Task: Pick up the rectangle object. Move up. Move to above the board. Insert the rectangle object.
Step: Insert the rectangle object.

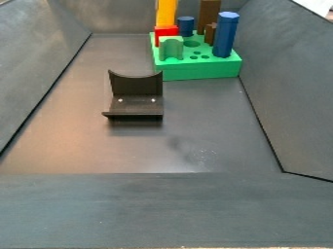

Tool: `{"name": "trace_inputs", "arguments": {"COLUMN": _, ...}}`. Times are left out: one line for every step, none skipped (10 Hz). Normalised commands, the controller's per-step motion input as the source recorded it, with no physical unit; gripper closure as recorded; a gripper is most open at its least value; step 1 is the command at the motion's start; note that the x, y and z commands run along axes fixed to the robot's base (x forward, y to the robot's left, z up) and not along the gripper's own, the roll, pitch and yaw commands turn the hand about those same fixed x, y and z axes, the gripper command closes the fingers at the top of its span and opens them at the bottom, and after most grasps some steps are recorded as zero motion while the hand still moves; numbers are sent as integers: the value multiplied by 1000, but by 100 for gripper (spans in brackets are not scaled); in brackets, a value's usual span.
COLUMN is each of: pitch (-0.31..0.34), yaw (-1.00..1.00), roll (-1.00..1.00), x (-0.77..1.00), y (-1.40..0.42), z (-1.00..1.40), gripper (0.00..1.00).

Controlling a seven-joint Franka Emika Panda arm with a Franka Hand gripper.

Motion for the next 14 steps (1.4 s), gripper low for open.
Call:
{"name": "trace_inputs", "arguments": {"pitch": -74, "yaw": 269, "roll": 316, "x": -440, "y": 134, "z": -771, "gripper": 100}}
{"name": "trace_inputs", "arguments": {"pitch": -107, "yaw": 223, "roll": 267, "x": -494, "y": 320, "z": -840, "gripper": 100}}
{"name": "trace_inputs", "arguments": {"pitch": -101, "yaw": 163, "roll": 273, "x": -449, "y": 400, "z": -820, "gripper": 100}}
{"name": "trace_inputs", "arguments": {"pitch": -56, "yaw": 177, "roll": 307, "x": -523, "y": 509, "z": -766, "gripper": 100}}
{"name": "trace_inputs", "arguments": {"pitch": -83, "yaw": 126, "roll": 270, "x": -403, "y": 269, "z": -826, "gripper": 100}}
{"name": "trace_inputs", "arguments": {"pitch": -26, "yaw": 86, "roll": 79, "x": 520, "y": -411, "z": -914, "gripper": 100}}
{"name": "trace_inputs", "arguments": {"pitch": -87, "yaw": 0, "roll": 0, "x": 529, "y": -637, "z": -831, "gripper": 100}}
{"name": "trace_inputs", "arguments": {"pitch": -134, "yaw": 0, "roll": 0, "x": 437, "y": -720, "z": -797, "gripper": 100}}
{"name": "trace_inputs", "arguments": {"pitch": -179, "yaw": -97, "roll": -43, "x": 409, "y": -629, "z": -777, "gripper": 100}}
{"name": "trace_inputs", "arguments": {"pitch": -227, "yaw": -134, "roll": -39, "x": 391, "y": -609, "z": -783, "gripper": 100}}
{"name": "trace_inputs", "arguments": {"pitch": -201, "yaw": -137, "roll": -61, "x": 431, "y": -574, "z": -714, "gripper": 100}}
{"name": "trace_inputs", "arguments": {"pitch": -181, "yaw": -209, "roll": -47, "x": 371, "y": -551, "z": -709, "gripper": 100}}
{"name": "trace_inputs", "arguments": {"pitch": -93, "yaw": -260, "roll": -51, "x": 274, "y": -240, "z": -554, "gripper": 100}}
{"name": "trace_inputs", "arguments": {"pitch": 0, "yaw": 29, "roll": 0, "x": 0, "y": -17, "z": -29, "gripper": 100}}
